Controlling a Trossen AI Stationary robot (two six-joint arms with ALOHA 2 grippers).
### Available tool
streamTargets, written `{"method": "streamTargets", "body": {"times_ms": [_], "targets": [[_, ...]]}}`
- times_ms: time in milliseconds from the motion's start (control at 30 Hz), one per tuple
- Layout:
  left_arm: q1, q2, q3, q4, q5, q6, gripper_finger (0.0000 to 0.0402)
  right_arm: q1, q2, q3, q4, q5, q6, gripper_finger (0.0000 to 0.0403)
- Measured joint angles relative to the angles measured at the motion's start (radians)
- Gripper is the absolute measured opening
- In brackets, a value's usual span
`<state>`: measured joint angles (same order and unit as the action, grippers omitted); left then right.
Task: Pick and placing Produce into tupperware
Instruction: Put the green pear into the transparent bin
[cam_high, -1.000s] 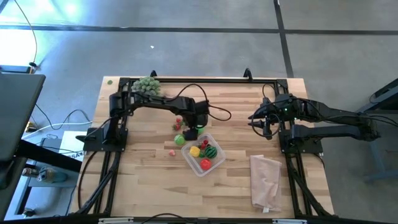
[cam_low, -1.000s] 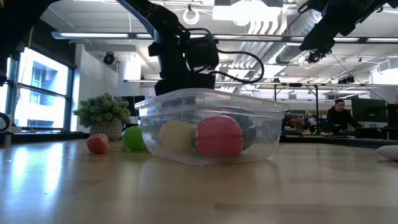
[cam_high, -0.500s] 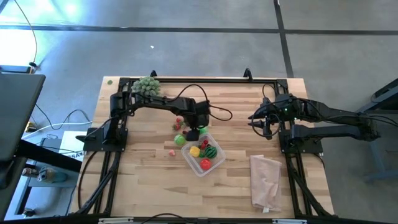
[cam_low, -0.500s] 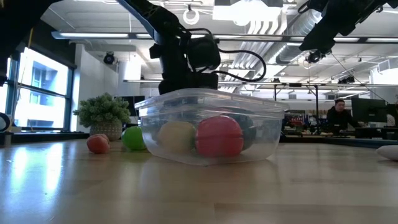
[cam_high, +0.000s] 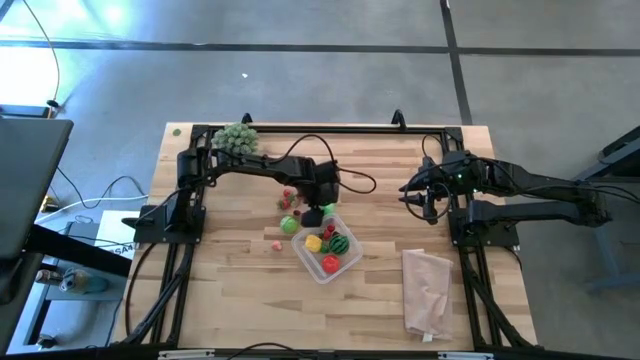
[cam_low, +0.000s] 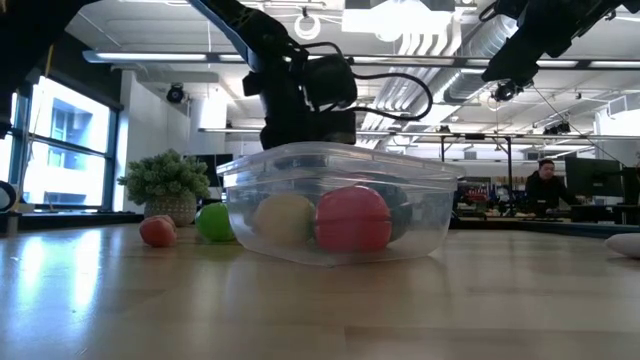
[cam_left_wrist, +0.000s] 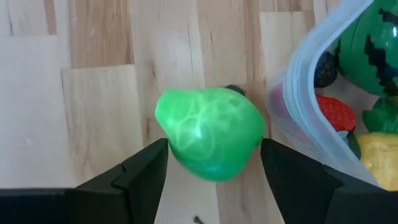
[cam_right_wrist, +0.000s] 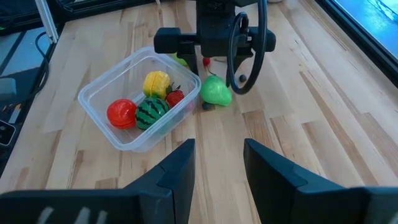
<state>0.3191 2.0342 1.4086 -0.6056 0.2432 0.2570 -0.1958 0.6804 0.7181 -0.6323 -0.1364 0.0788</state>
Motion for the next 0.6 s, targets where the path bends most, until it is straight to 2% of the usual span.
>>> {"method": "streamTargets", "body": {"times_ms": [600], "targets": [[-0.012,0.010,0.000,0.080,-0.027,-0.128,0.0246,0.000,0.000,0.000,0.000,-0.001,0.000,0.0129]]}}
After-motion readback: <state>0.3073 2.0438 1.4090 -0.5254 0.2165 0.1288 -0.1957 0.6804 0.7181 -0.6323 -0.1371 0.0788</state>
